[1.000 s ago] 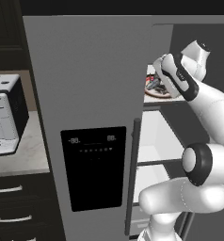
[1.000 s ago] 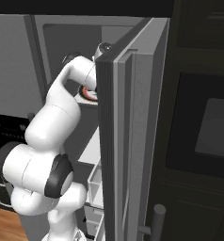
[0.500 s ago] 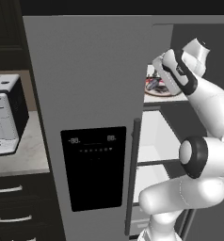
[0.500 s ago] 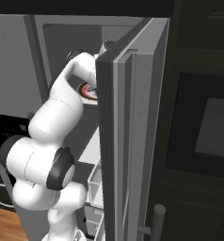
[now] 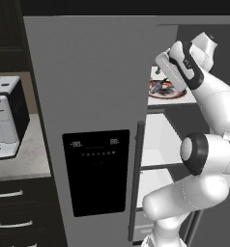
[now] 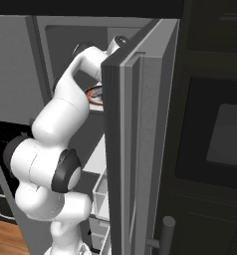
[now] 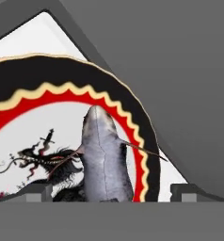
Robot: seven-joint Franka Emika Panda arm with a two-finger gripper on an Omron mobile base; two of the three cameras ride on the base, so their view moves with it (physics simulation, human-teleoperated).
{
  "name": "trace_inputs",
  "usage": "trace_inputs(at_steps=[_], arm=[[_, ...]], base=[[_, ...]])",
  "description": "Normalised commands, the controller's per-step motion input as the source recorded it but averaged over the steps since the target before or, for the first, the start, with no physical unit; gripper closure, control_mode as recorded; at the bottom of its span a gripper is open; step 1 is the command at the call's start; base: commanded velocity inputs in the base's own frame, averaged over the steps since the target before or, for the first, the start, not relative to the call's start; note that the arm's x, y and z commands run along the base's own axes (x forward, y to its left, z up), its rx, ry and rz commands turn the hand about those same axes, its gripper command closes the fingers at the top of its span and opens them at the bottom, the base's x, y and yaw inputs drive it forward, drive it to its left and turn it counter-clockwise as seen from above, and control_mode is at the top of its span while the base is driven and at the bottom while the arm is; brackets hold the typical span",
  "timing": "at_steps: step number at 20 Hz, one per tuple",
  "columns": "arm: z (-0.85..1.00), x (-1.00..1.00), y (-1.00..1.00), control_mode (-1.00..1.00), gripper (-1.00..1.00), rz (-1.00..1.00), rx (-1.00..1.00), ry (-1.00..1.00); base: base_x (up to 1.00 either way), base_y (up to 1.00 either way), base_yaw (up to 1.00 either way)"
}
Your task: Retrieve the fish from the fridge and place it on the saucepan with marinade on the stove.
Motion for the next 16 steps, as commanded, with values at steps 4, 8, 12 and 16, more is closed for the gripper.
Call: trace_inputs(at_steps=[4,8,12,16], arm=[[0.12,0.08,0.00,-1.00,-1.00,0.10,-0.11,0.16],[0.01,0.06,0.00,-1.00,-1.00,0.10,-0.14,0.20],[0.00,0.00,0.00,-1.00,-1.00,0.11,-0.11,0.07],[-0.13,0.00,0.00,-1.00,-1.00,0.12,-0.07,0.00]], base=[[0.00,0.00,0.00],[0.00,0.00,0.00],[0.00,0.00,0.00],[0.00,0.00,0.00]])
